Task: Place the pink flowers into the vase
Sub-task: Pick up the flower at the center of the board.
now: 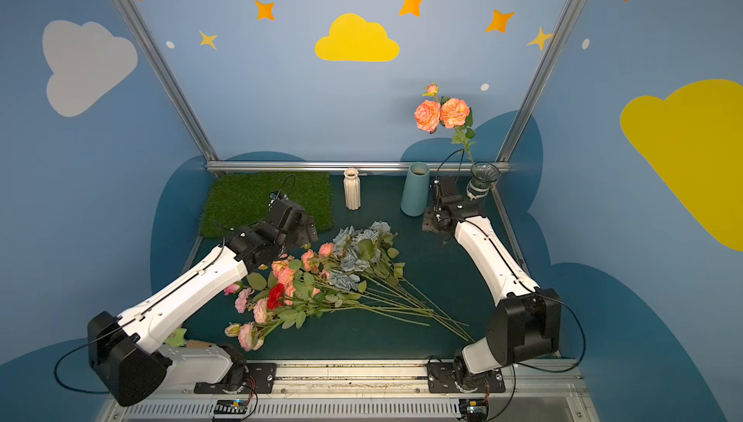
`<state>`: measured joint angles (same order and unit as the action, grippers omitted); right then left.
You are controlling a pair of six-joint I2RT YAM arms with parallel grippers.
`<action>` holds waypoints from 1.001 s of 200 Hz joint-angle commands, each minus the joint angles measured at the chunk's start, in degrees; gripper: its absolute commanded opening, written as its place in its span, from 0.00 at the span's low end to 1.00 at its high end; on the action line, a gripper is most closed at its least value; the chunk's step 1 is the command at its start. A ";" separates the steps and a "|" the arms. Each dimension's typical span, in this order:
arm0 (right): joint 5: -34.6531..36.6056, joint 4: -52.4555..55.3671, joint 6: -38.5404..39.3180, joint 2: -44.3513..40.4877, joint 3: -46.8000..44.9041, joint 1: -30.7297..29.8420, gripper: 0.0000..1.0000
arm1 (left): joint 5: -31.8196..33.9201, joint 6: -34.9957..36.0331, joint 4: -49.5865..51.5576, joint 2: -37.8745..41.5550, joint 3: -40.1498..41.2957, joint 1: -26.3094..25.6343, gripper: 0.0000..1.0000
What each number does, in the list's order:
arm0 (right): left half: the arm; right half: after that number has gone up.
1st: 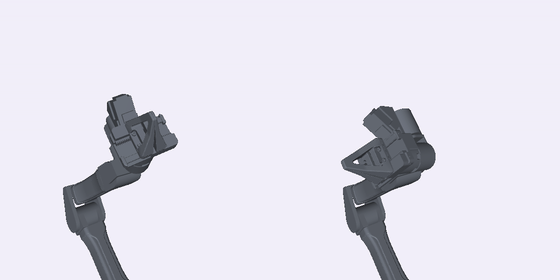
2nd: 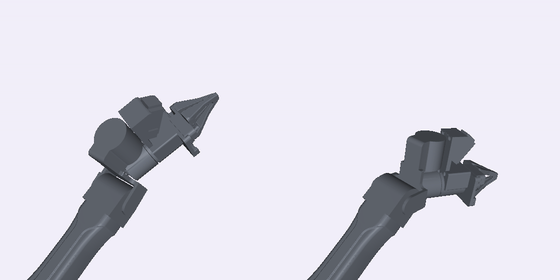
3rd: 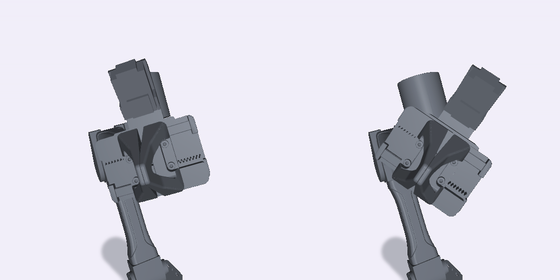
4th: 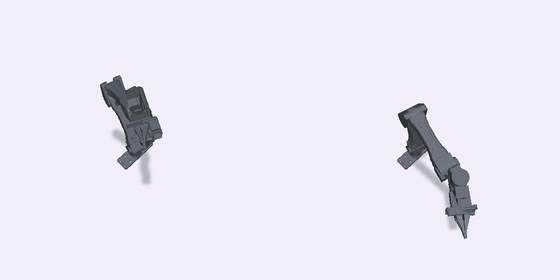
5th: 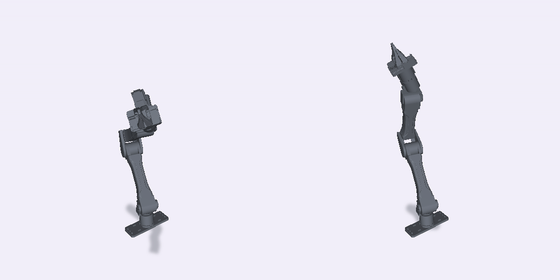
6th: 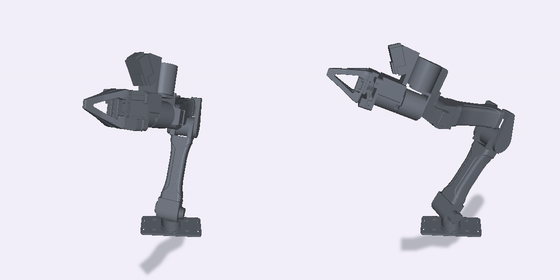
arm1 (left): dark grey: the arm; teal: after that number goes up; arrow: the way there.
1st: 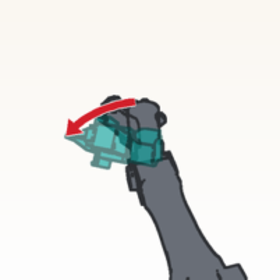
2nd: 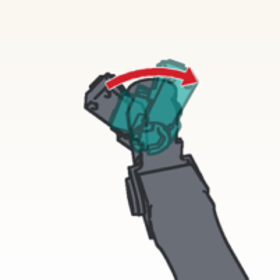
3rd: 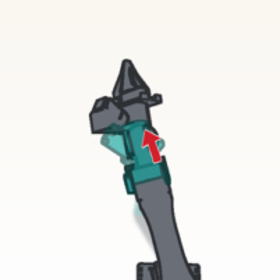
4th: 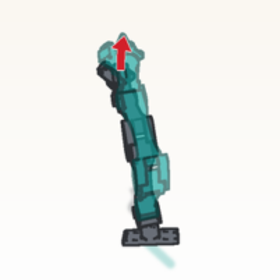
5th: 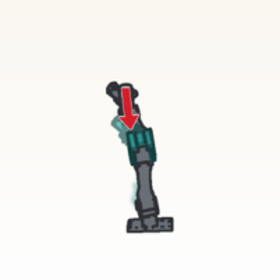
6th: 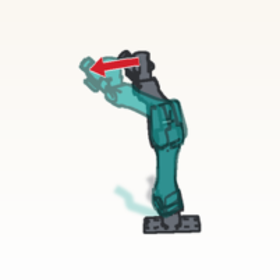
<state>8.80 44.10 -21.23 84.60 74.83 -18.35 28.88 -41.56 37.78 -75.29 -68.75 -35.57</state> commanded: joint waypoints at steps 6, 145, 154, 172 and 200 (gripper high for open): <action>-7.01 1.67 -0.42 -2.86 -3.09 -4.58 0.52 | 3.96 -4.23 8.05 1.78 -0.91 -3.23 0.99; -11.74 -0.26 2.00 -12.68 -13.36 -13.64 0.49 | -12.01 -40.58 0.77 4.33 15.81 -17.40 0.75; -11.92 -0.65 2.24 -12.94 -13.81 -13.64 0.49 | -12.12 -42.22 -0.91 3.85 16.87 -17.42 0.70; -11.97 -0.77 2.43 -13.24 -14.11 -13.60 0.49 | -12.06 -45.13 -2.84 2.98 18.05 -17.41 0.62; -12.75 -0.90 2.34 -13.50 -14.27 -13.42 0.48 | -12.49 -48.35 -6.02 1.82 19.22 -17.25 0.59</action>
<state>-2.72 44.03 -19.29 72.69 61.12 -31.70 17.56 -84.53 36.18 -72.79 -50.00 -52.93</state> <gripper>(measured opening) 0.485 0.595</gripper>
